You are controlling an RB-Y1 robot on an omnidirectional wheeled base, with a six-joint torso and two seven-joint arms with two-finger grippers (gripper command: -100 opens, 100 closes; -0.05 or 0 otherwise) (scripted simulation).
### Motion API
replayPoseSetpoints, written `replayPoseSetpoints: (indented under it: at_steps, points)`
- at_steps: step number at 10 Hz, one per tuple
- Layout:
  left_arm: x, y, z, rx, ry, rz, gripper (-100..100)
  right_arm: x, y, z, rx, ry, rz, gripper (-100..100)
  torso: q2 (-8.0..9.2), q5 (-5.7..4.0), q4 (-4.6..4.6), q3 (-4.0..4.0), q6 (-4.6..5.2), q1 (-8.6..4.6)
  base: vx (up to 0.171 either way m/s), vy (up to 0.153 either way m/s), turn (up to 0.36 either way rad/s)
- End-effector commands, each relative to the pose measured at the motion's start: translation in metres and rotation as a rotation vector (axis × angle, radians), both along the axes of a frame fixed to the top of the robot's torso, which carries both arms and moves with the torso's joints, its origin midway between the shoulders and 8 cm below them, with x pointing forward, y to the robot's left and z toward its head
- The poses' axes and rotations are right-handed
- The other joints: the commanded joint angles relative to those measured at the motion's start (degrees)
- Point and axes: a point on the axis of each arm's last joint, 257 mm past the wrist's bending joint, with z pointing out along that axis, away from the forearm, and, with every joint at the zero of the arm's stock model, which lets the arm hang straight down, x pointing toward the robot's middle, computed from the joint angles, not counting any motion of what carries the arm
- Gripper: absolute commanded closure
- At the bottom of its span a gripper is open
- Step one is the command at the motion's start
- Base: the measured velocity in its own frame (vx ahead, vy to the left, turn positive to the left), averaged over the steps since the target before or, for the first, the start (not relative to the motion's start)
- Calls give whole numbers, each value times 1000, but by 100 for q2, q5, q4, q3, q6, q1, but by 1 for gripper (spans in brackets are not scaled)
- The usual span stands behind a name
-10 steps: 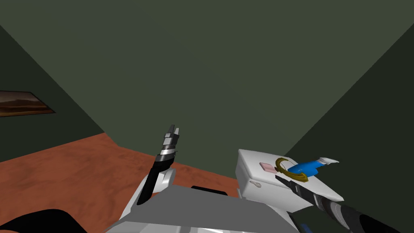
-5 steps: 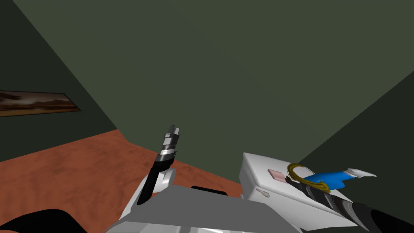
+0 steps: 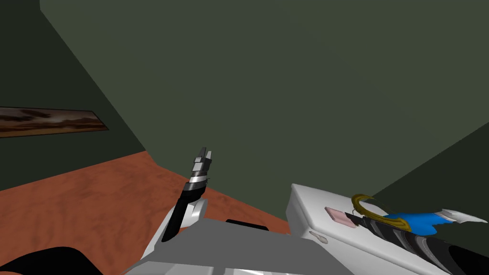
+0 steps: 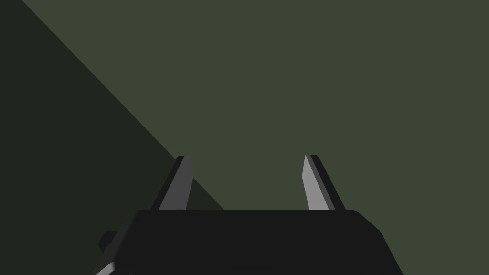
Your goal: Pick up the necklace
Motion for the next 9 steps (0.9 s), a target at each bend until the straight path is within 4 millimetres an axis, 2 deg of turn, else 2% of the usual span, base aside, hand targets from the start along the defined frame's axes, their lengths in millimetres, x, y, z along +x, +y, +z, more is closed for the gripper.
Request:
replayPoseSetpoints:
  at_steps: [1, 2, 4, 5, 6, 9]
  points:
    - [0, 0, 0, 0, 0, 0, 0, 0, 0, 0, 0, 0, 0, 0, 0, 0, 0, 0, 0, 0, 0, 0, 0]
    - [0, 0, 0, 0, 0, 0, 0, -7, -2, -9, 0, -2, -13, -100, 6, -1, 2, 3, 0, -3, 28, -6, 94]
    - [0, 0, 0, 0, 0, 0, 0, -15, -4, -17, 0, -3, -26, -100, -4, -3, -1, -2, -2, -10, 42, -8, 87]
    - [0, 0, 0, 0, 0, 0, 0, -13, -4, -13, 1, -3, -23, -100, -7, -4, -1, -4, -1, -10, 22, -4, 18]
    - [0, 0, 0, 0, 0, 0, 0, -13, -4, -14, 0, -3, -23, 100, -1, -2, 0, -1, 0, -8, 0, 0, 0]
    - [0, 0, 0, 0, 0, 0, 0, -13, -3, -14, 1, -3, -18, 100, 4, -3, 0, 2, 3, -3, 0, 0, 5]
